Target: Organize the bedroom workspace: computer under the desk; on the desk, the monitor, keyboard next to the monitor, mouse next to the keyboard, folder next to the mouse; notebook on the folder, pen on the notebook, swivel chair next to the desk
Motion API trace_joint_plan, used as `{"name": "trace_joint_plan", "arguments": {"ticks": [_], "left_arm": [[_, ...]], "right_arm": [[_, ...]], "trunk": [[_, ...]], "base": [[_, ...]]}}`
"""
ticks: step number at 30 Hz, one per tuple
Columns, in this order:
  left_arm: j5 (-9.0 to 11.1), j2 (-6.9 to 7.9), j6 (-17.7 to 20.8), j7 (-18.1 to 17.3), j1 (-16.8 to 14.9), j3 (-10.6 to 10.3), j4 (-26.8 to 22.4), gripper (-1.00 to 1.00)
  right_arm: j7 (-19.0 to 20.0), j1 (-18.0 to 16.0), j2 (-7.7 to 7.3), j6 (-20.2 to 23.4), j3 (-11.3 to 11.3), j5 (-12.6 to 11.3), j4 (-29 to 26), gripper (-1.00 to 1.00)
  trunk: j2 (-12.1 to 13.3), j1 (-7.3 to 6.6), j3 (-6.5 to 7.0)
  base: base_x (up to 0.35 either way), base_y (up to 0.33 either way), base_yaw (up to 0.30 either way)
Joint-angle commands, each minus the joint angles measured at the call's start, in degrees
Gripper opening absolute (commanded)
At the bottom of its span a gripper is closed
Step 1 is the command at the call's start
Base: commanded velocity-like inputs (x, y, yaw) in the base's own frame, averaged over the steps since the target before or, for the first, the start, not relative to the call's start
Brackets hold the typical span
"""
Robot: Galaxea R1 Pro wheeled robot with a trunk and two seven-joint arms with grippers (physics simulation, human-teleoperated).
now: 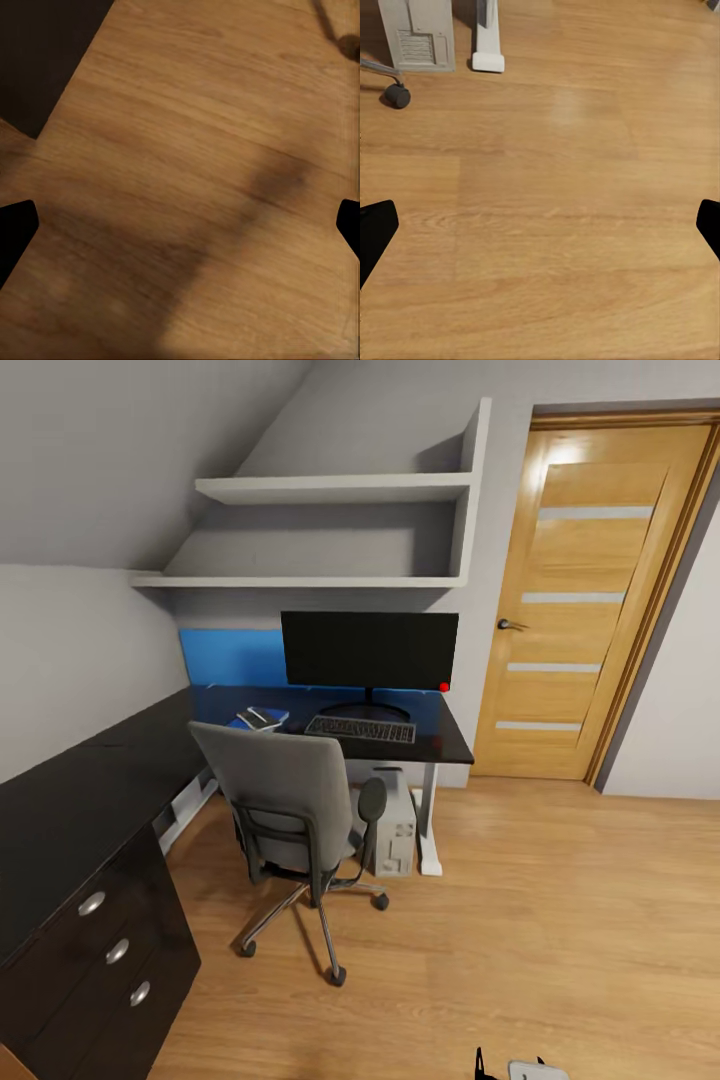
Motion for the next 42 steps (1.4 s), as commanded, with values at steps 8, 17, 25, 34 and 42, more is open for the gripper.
{"name": "trace_joint_plan", "arguments": {"ticks": [8,17,25,34,42], "left_arm": [[0.05,0.15,0.0,0.33,2.64,-0.44,-0.03,1.0],[0.04,0.12,-0.32,0.3,11.29,-0.44,-0.03,1.0],[0.2,2.36,-4.86,-0.45,18.26,-0.32,-0.03,1.0],[2.88,4.0,-20.8,-4.95,21.8,-0.08,-0.03,1.0],[3.02,3.99,-30.03,-5.05,24.5,-0.16,-0.03,1.0]], "right_arm": [[-0.22,-0.05,0.0,-0.19,0.49,-0.36,0.12,1.0],[-0.21,-0.04,0.03,-0.18,0.49,-0.36,0.12,1.0],[-0.23,-0.06,0.04,-0.16,0.49,-0.36,0.12,1.0],[-0.23,-0.06,0.0,-0.19,0.49,-0.36,0.12,1.0],[-0.23,-0.06,0.02,-0.19,0.49,-0.36,0.12,1.0]], "trunk": [[3.2,-1.77,1.39],[6.81,-3.75,3.0],[10.01,-5.5,4.44],[13.62,-7.48,6.05],[16.83,-9.24,7.49]], "base": [[0.0,0.0,0.0],[0.0,0.0,0.0],[0.0,0.0,0.0],[0.0,0.0,0.0],[0.0,0.0,0.0]]}}
